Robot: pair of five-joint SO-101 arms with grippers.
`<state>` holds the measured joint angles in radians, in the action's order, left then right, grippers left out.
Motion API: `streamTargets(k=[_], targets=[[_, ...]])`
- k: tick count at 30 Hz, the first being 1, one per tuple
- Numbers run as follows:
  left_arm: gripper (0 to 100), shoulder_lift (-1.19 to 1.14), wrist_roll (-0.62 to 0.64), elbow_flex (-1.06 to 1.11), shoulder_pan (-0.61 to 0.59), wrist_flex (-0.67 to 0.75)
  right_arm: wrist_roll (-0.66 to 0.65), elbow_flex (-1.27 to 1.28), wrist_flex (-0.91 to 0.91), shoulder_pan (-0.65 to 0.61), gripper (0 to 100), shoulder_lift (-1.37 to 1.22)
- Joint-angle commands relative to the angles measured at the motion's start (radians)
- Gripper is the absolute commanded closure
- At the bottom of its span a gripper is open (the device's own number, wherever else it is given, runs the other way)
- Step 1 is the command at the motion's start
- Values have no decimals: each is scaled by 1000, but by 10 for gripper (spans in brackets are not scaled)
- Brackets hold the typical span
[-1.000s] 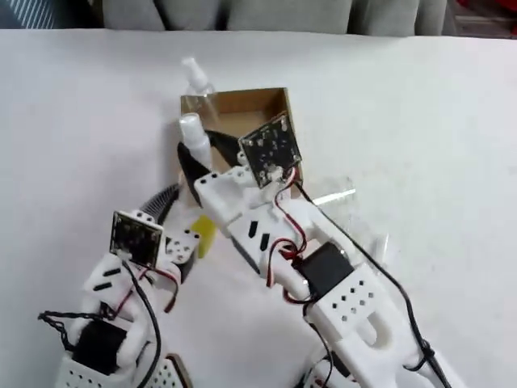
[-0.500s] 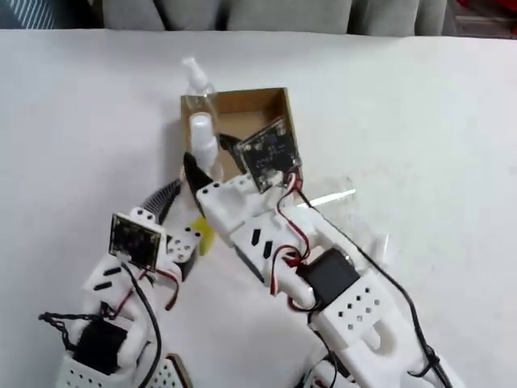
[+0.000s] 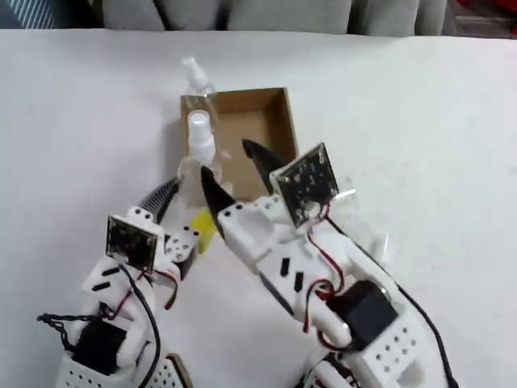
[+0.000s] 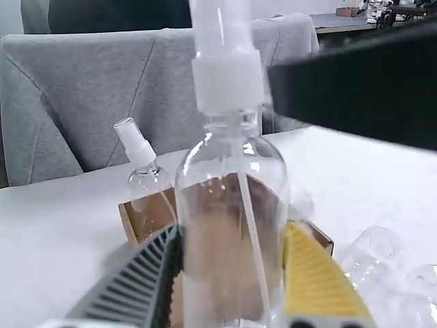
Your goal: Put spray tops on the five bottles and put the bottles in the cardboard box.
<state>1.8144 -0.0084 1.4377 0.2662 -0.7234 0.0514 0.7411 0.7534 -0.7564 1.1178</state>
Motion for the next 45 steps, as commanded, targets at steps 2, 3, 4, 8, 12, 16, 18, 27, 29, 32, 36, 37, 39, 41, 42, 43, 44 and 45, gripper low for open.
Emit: streamTargets(k=[2,3,4,8,12,16,18,27,29,32,36,37,39,41,42,43,44,45], targets=[[979,15,6,6,-7,38,0,-46,99,59,797,51],[977,15,6,18,-4,43,0,-38,108,97,797,53],[977,15,6,34,-2,57,3,-23,108,145,797,54],[976,15,6,104,-5,178,8,101,59,288,798,51],[976,15,9,161,-7,282,8,273,-22,355,806,61],[976,15,12,187,-7,336,8,388,-108,390,932,61],[976,15,12,199,-7,362,8,417,-133,414,991,61],[977,15,14,222,-7,532,9,548,-137,479,982,61],[977,15,15,209,-8,551,9,571,-143,490,982,61],[977,13,15,175,-8,572,9,631,-199,499,982,61],[977,12,15,115,-33,572,9,717,-285,501,982,61],[977,12,15,98,-44,572,9,730,-295,501,982,61],[977,12,15,72,-68,572,9,744,-308,501,982,61],[977,10,15,46,-82,572,9,746,-308,501,982,61],[977,10,15,34,-90,572,9,746,-308,501,982,61],[977,5,15,21,-94,572,9,746,-308,501,982,61],[977,-10,15,6,-99,572,9,746,-308,501,982,61],[977,-41,15,-18,-104,572,9,746,-308,501,982,61]])
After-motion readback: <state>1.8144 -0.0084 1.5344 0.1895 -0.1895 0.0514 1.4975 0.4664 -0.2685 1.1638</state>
